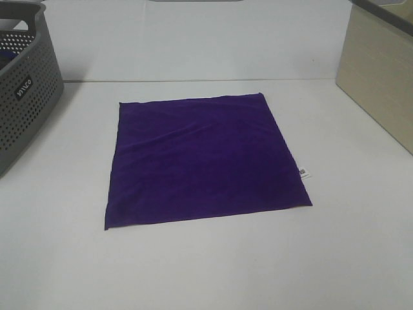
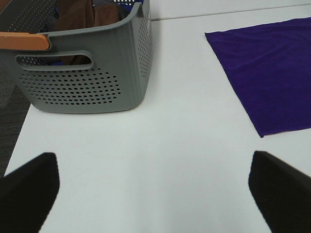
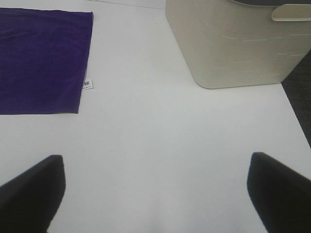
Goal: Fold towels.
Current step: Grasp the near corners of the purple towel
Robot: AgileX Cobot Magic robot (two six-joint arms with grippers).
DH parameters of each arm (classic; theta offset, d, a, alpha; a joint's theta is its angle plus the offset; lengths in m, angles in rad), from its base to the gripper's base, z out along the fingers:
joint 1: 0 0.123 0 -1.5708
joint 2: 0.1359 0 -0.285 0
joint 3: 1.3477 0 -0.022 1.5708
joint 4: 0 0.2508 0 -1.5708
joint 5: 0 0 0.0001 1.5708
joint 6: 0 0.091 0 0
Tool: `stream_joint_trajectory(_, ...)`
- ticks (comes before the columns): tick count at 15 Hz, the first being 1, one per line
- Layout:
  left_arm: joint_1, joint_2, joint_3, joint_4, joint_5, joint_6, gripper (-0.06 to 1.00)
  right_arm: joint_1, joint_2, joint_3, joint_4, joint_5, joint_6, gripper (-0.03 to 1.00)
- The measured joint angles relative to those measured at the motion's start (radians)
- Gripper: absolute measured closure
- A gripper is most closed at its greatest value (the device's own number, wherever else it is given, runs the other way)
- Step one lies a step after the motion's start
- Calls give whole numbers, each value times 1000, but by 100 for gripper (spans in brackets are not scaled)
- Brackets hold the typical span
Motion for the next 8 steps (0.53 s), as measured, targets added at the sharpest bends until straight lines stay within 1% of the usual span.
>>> stream_joint_trajectory(5, 0, 0, 0, 0, 0, 2, -4, 0, 0, 0, 0, 0, 0, -2)
stream_joint_trajectory(8, 0, 0, 0, 0, 0, 2, -4, 0, 0, 0, 6, 0, -33, -2)
